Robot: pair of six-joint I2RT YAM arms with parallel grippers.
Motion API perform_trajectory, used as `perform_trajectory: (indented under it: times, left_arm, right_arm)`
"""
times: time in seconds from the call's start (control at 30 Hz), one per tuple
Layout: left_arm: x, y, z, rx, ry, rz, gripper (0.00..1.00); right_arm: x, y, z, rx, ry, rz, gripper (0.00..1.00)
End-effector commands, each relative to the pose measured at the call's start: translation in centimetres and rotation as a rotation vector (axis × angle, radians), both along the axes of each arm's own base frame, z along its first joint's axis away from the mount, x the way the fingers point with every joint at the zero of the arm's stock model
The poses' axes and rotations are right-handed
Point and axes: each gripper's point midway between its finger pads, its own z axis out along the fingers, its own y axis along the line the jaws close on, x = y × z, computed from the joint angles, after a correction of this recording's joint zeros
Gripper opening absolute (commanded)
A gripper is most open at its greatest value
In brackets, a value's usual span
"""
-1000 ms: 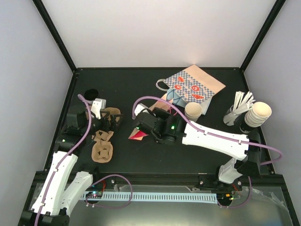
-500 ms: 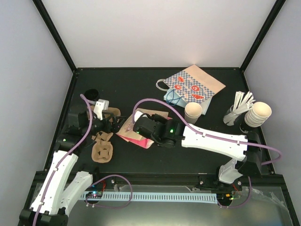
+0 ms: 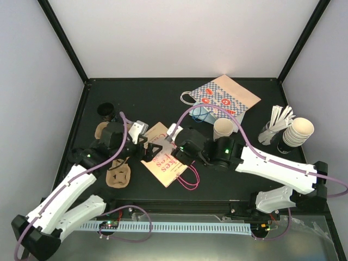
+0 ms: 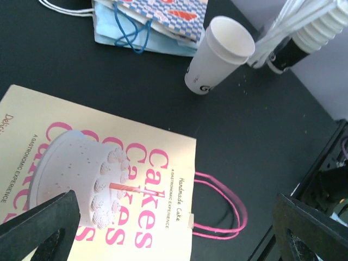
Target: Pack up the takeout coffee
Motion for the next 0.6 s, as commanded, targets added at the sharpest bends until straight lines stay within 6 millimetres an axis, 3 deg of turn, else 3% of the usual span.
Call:
perform_trajectory:
  times: [0.0, 0.23, 0.57]
  left_arm:
    - [0.2, -0.9, 0.5, 0.089, -0.065, -0.013, 0.99]
    - [-1.9, -4.7, -1.7, 0.236, -0.097, -0.132, 0.97]
    - [-8.2, -12.2, -6.3, 0.419, -0.084, -0.476, 0.89]
  right_arm:
    - [-0.3, -1.3, -1.2, 0.084, 0.128, -0.066, 0.66]
    - [1.7, -6.5, -5.3, 0.203, 0.327, -0.352, 0.65]
    - [0.8, -10.9, -8.5, 0.312, 0.411, -0.536, 0.66]
